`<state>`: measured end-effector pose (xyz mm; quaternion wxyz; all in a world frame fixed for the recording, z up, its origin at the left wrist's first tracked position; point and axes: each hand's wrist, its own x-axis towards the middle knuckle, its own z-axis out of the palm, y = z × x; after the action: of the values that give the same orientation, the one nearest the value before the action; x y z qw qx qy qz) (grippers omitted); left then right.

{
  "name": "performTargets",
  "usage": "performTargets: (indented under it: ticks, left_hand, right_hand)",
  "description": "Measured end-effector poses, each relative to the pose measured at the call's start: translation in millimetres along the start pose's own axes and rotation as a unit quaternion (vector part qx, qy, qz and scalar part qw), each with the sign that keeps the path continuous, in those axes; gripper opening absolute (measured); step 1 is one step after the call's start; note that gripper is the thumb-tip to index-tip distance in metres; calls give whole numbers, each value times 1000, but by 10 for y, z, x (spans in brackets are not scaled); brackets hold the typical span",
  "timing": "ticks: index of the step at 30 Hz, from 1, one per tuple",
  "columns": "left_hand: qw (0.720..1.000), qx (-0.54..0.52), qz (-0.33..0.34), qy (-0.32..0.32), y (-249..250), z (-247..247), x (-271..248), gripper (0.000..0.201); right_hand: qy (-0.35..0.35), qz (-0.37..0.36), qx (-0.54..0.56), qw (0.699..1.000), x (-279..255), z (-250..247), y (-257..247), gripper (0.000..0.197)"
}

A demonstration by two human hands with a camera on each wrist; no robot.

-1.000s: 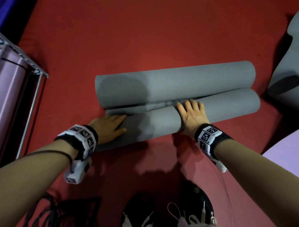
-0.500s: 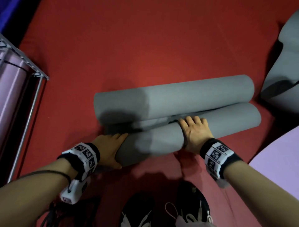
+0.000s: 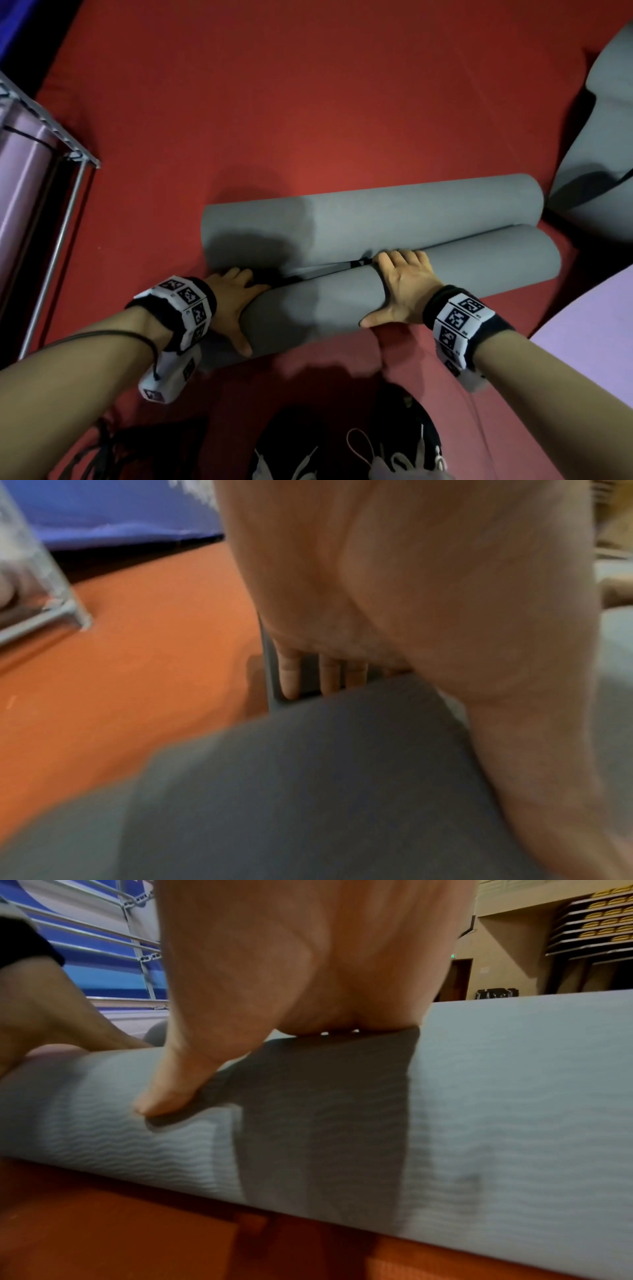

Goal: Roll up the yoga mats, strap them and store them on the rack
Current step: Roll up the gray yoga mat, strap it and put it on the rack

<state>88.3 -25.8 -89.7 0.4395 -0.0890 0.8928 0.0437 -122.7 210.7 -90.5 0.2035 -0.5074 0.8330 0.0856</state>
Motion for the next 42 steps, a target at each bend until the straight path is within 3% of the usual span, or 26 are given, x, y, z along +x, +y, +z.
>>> performTargets:
  ticks: [2,4,6,8,9,11,14,18,22,27,30,33,36,40,42]
  left_hand:
    - [1000,16,1,-1,26,-31,5,127]
    - [1000,3,15,20,97,-95,-25,116]
    - [988,-101,67,100,229,-244,-15,87]
    - [950,-220,113,191,424,-424,69,65]
    - [940,-248,125,200,549,-513,118,59]
    - [947,-248,123,161,778,-595,268,55]
    - [947,-263,74,167,853,-624,487,65]
    - [905,-337,25,258,593,-862,608,82]
    - [910,-339,-29,237,325,-1068,577,83]
    - [893,-313,21,322,391,-733,336,75]
    - [938,-174,61,295,507,-323,212,86]
    - [973,-67,43,217,526,19,229,124]
    - [976,-36,21,213,565,57,294,139]
    - [978,-47,-13,202,528,-62,354,138]
    - [979,-73,-26,190,485,-114,387,135]
  right_hand:
    - [5,-2,4,1000,17,-8,9,116]
    - [6,4,-6,1000,-5,32,-3,119]
    - [0,18,-23,1000,-70,120,-18,128]
    - [3,29,-27,999,-134,211,-40,135]
    - [9,32,-21,999,-155,253,-42,136]
    - [12,40,-5,999,-179,320,-34,134]
    - [17,40,-6,999,-179,345,-28,136]
    - [8,29,-13,999,-143,300,2,136]
    - [25,2,4,1000,-33,226,68,125]
    - [21,-42,12,999,230,41,161,129]
    - [-9,-59,19,998,392,-68,207,126]
    - [-14,-60,37,997,457,-99,227,116]
    - [3,-31,9,999,440,-53,216,113]
    - [44,22,-17,999,406,-42,152,121]
    - [71,33,-10,997,379,-31,100,116]
